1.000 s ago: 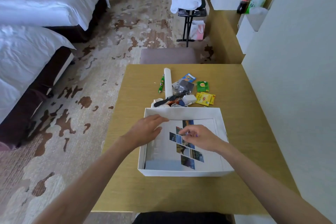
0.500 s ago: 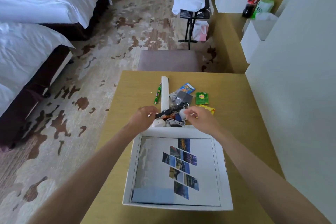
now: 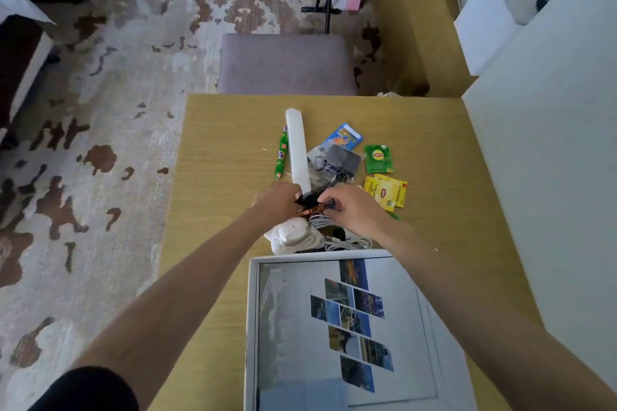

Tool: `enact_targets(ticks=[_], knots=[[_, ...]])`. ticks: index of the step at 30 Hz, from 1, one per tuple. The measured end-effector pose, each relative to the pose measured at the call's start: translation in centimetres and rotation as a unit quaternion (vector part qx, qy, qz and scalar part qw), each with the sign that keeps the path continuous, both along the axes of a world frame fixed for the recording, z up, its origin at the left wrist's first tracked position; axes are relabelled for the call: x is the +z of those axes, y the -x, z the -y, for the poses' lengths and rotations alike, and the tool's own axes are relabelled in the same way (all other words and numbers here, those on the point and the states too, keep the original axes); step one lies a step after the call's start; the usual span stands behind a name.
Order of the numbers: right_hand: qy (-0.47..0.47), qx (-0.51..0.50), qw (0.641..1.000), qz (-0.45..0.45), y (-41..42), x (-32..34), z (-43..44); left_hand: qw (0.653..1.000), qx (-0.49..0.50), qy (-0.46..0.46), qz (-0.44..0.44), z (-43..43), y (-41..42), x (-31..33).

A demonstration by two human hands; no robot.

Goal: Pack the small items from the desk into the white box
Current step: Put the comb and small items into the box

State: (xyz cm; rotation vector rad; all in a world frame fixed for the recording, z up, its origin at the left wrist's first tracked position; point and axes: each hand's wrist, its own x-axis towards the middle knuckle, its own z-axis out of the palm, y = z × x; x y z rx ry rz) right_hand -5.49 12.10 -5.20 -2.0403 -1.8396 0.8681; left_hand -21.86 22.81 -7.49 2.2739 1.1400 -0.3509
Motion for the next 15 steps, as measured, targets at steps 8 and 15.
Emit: enact_targets(ticks=[8, 15], knots=[[0.016, 0.106, 0.976, 0.189, 2.7, 0.2, -1.7, 0.971, 0.164, 0.007, 0.173, -0.1, 4.5, 1.9], [-0.007, 0.023, 0.995, 0.095, 2.1, 2.0, -1.3, 0.897, 0.23, 0.092, 0.367, 4.4, 7.8, 6.3]])
